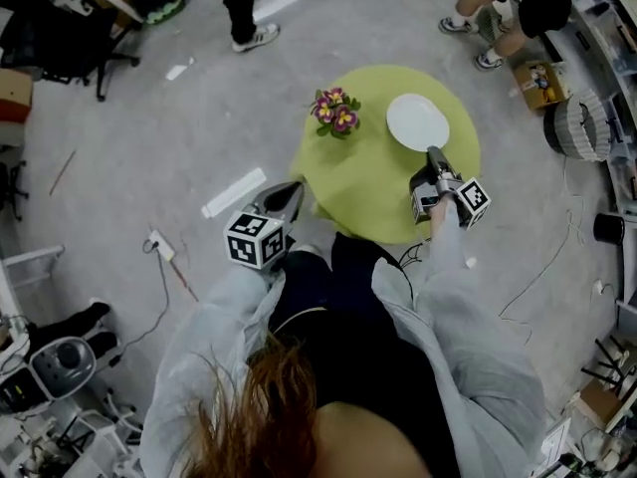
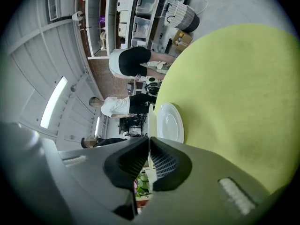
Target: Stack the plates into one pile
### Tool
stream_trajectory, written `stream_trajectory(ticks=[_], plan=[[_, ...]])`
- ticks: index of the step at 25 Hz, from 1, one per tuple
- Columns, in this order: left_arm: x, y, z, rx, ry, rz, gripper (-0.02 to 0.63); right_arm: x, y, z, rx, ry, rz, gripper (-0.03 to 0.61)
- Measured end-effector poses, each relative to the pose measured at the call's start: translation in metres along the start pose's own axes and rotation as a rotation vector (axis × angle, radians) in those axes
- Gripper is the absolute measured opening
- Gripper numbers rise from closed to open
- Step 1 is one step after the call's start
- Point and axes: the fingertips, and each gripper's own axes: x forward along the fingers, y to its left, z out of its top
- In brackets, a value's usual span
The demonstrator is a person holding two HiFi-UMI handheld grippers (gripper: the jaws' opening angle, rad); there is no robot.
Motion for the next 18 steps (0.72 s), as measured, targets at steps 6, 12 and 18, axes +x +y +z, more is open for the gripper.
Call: stream_trajectory(ticks=[6,12,18], plan=[[-0.013,0.005,-0.015,-0.039,0.014,0.045,0.012,0.02,-0.021,0.005,-0.01,0.012,-0.091,0.015],[-0.011,0.006,-0.018,-0.057,0.015,0.057,0.012,0.028,-0.036,0.006,0.013,-0.004,-0.188,0.019],[0.001,0.001,-0.012,-0.057,0.012,0.038,0.012,0.036,-0.033,0.001,0.058,0.027,-0.199,0.152]])
